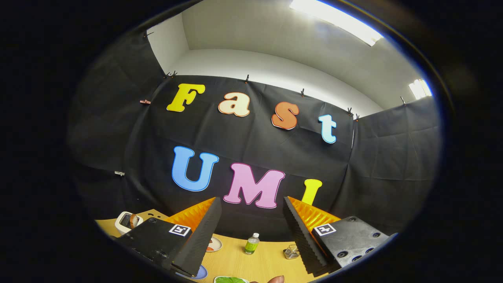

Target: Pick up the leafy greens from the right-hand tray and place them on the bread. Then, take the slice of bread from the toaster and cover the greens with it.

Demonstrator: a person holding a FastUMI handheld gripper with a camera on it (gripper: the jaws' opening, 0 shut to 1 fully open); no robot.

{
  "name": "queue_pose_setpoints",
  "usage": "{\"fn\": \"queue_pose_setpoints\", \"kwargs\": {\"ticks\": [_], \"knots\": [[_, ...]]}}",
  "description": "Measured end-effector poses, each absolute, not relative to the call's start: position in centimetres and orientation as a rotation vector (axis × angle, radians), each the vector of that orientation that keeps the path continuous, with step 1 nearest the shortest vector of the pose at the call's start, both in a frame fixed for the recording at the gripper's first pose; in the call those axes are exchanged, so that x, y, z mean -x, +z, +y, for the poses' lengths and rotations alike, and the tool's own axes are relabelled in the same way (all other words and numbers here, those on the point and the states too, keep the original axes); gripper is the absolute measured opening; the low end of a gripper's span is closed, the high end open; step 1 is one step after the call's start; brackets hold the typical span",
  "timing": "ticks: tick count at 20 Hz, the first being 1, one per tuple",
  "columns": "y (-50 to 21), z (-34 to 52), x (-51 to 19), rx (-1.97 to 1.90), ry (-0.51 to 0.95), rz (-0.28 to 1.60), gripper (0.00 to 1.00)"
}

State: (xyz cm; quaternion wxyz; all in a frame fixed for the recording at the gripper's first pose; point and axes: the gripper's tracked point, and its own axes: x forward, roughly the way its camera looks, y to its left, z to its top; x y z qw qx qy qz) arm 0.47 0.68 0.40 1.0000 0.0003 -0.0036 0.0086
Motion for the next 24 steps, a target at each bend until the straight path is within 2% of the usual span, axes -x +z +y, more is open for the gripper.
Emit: {"fn": "queue_pose_setpoints", "kwargs": {"ticks": [9, 13, 18, 24], "knots": [[-0.2, 0.5, -0.2, 0.017, 0.014, 0.001, 0.97], [-2.9, 1.8, -0.4, 0.008, 0.089, 0.066, 0.97], [-12.5, 3.5, 0.6, -0.009, 0.235, 0.289, 0.97], [-28.8, 3.5, 3.5, 0.128, 0.397, 0.604, 0.98]]}}
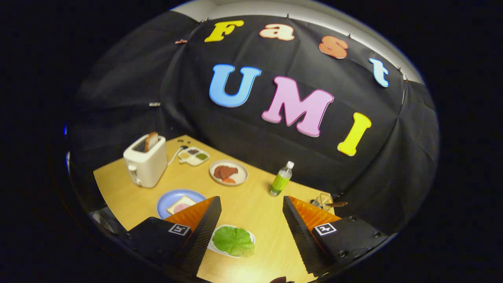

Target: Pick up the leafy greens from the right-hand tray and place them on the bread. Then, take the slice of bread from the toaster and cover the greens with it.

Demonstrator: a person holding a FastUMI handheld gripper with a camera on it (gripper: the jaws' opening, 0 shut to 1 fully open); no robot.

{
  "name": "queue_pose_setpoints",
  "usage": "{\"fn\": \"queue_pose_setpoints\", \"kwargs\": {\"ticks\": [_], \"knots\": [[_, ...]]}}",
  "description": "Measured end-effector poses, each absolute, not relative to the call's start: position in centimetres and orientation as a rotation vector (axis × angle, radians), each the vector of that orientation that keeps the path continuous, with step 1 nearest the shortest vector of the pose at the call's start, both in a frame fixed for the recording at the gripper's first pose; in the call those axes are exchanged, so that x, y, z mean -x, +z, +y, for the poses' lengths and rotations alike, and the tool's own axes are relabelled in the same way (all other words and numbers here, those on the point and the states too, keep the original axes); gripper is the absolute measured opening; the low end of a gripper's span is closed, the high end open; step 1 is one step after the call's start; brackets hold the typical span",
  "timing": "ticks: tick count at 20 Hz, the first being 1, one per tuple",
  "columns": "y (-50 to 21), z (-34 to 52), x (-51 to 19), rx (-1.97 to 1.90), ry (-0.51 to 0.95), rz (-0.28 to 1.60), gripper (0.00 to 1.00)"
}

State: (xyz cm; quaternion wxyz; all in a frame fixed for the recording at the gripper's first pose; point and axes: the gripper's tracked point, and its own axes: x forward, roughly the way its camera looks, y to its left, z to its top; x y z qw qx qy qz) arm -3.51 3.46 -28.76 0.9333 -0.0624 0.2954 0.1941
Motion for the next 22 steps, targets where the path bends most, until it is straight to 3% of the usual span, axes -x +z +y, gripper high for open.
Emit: {"fn": "queue_pose_setpoints", "kwargs": {"ticks": [4, 13, 22], "knots": [[-37.7, 4.4, 5.4, 0.124, 0.504, 0.784, 0.98], [-50.1, 6.4, 7.4, 0.093, 0.693, 1.080, 0.92], [-54.8, 6.6, 7.8, 0.108, 0.723, 1.229, 0.84]]}}
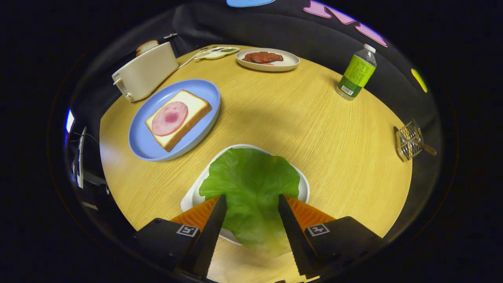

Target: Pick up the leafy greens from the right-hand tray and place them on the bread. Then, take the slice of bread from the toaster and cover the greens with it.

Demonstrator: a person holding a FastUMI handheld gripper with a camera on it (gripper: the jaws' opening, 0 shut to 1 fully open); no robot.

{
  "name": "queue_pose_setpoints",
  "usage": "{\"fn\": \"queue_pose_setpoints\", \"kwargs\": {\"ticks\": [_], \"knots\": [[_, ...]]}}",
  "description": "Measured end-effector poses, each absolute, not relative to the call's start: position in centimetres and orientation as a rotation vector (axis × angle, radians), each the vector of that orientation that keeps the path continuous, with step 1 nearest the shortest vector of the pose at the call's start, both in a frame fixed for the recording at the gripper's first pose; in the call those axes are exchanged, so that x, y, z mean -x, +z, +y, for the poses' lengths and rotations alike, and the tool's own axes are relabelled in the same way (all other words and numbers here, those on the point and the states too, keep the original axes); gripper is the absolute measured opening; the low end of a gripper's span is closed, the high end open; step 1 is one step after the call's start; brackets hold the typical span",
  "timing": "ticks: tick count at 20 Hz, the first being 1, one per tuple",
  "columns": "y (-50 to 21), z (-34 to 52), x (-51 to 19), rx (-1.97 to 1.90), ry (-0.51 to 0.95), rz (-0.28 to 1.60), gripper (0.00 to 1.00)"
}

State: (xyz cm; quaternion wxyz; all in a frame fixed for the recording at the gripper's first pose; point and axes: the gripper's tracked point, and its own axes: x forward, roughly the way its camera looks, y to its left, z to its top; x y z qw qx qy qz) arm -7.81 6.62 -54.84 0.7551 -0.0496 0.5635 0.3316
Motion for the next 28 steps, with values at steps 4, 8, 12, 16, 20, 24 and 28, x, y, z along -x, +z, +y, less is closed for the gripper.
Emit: {"fn": "queue_pose_setpoints", "kwargs": {"ticks": [4, 8, 12, 16, 20, 24, 28], "knots": [[-55.5, 6.7, 8.2, 0.105, 0.702, 1.267, 0.70], [-55.2, 7.1, 8.5, 0.139, 0.719, 1.243, 0.11], [-53.0, 7.2, 8.4, 0.093, 0.682, 1.213, 0.07], [-48.9, 7.7, 7.7, 0.002, 0.641, 1.153, 0.07], [-44.2, 10.4, 6.3, -0.037, 0.651, 1.067, 0.07], [-40.8, 15.4, 5.5, -0.076, 0.712, 1.021, 0.07], [-40.3, 20.5, 5.6, -0.067, 0.775, 1.046, 0.07]]}}
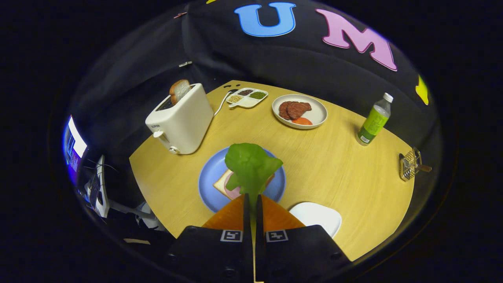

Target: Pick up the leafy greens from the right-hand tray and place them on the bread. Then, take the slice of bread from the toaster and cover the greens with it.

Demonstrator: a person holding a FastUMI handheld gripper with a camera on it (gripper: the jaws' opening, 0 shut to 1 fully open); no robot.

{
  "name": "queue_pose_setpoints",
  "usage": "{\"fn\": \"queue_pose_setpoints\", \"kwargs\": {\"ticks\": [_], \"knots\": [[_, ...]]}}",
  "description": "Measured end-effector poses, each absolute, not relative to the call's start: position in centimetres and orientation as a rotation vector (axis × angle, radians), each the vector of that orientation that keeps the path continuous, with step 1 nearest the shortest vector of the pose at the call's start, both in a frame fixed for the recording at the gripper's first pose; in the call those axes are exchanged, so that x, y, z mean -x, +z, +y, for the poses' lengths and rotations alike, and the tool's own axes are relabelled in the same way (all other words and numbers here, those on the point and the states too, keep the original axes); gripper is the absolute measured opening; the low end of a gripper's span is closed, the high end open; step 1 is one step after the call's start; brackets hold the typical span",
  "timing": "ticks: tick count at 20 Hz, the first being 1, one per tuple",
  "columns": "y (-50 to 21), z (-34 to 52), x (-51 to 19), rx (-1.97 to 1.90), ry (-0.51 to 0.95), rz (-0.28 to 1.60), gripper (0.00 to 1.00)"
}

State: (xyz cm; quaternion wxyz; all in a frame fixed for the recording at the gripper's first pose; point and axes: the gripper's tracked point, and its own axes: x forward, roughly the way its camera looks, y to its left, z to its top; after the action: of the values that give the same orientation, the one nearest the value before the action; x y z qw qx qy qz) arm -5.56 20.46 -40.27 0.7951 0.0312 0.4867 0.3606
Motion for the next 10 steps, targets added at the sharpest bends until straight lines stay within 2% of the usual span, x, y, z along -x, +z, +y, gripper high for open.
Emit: {"fn": "queue_pose_setpoints", "kwargs": {"ticks": [4, 10], "knots": [[-41.8, 23.9, 5.6, -0.050, 0.801, 1.095, 0.09], [-45.1, 25.6, 4.9, -0.042, 0.766, 1.163, 0.13]]}}
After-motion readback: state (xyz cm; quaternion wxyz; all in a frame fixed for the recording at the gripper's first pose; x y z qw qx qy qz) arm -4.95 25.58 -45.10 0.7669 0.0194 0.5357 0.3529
